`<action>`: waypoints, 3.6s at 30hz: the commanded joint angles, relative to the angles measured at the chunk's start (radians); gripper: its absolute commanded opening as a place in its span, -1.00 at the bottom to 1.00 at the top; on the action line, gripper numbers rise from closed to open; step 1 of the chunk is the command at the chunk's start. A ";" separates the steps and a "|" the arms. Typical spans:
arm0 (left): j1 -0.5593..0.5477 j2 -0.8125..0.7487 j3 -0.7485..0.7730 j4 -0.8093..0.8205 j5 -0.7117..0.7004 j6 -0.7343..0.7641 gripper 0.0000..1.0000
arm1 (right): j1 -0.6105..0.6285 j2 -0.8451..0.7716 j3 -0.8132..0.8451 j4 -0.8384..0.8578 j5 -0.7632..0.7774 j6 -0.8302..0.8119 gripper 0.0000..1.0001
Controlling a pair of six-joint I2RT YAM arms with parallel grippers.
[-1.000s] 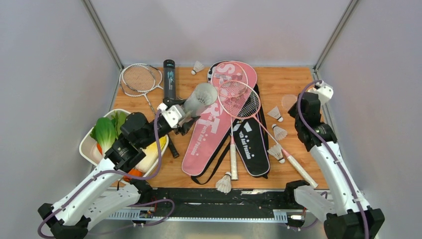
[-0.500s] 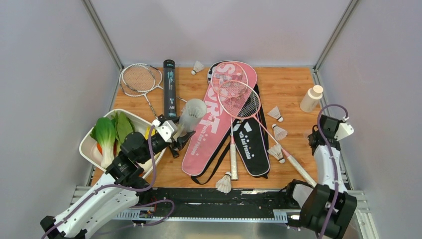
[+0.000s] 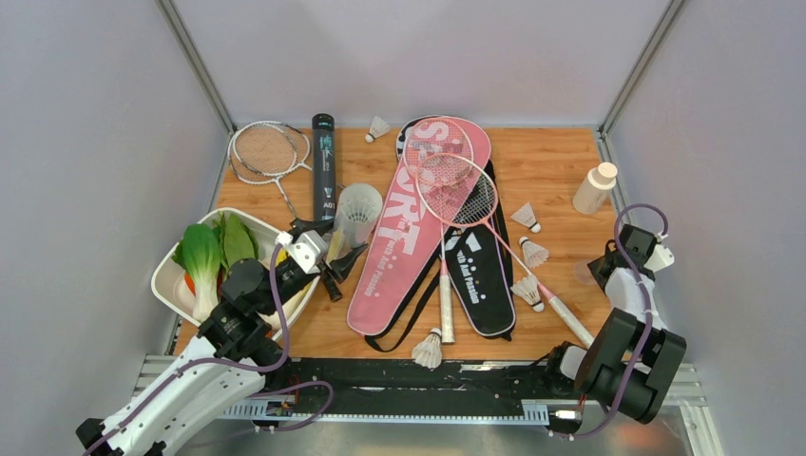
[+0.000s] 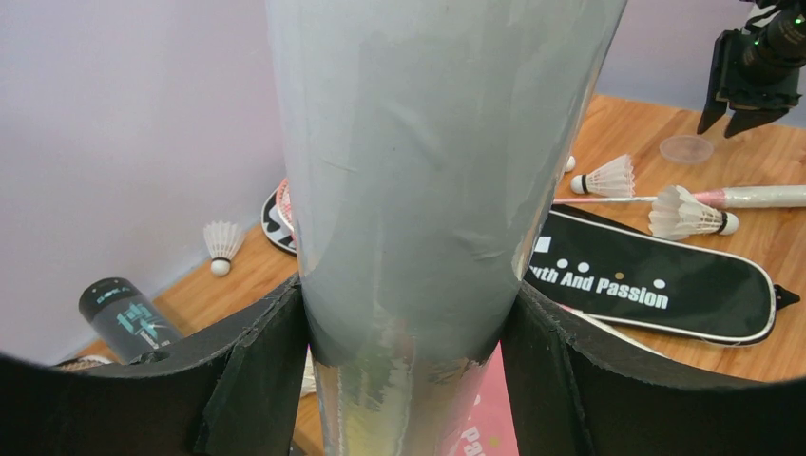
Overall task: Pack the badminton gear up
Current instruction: Place the lid at the center of the board, then pick up the shuttlecock at the center of the board.
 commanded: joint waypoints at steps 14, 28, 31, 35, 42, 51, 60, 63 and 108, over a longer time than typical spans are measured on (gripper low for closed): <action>0.000 -0.054 -0.024 0.100 0.093 -0.004 -1.00 | 0.022 -0.324 -0.029 -0.042 -0.421 0.177 0.09; 0.000 -0.041 -0.026 0.105 0.097 -0.005 -1.00 | 0.066 -0.289 -0.176 0.097 -0.628 0.310 0.10; 0.000 -0.035 -0.027 0.107 0.102 -0.009 -1.00 | 0.069 -0.255 -0.184 0.154 -0.637 0.325 0.09; 0.000 -0.024 -0.025 0.111 0.109 -0.015 -1.00 | 0.076 -0.193 -0.176 0.233 -0.643 0.341 0.09; 0.001 0.002 -0.014 0.109 0.124 -0.023 -1.00 | 0.087 -0.037 -0.152 0.365 -0.651 0.351 0.08; 0.000 0.085 0.049 0.081 0.144 -0.035 -1.00 | 0.098 0.140 -0.125 0.531 -0.719 0.373 -0.07; 0.000 0.141 0.075 0.072 0.146 -0.034 -1.00 | 0.100 0.053 -0.128 0.477 -0.697 0.411 0.04; 0.000 0.139 0.088 0.057 0.138 -0.030 -1.00 | 0.102 0.005 -0.136 0.468 -0.699 0.427 0.05; 0.000 0.244 0.239 -0.092 0.138 0.067 -1.00 | 0.302 -0.272 0.439 0.207 -0.641 -0.145 -1.00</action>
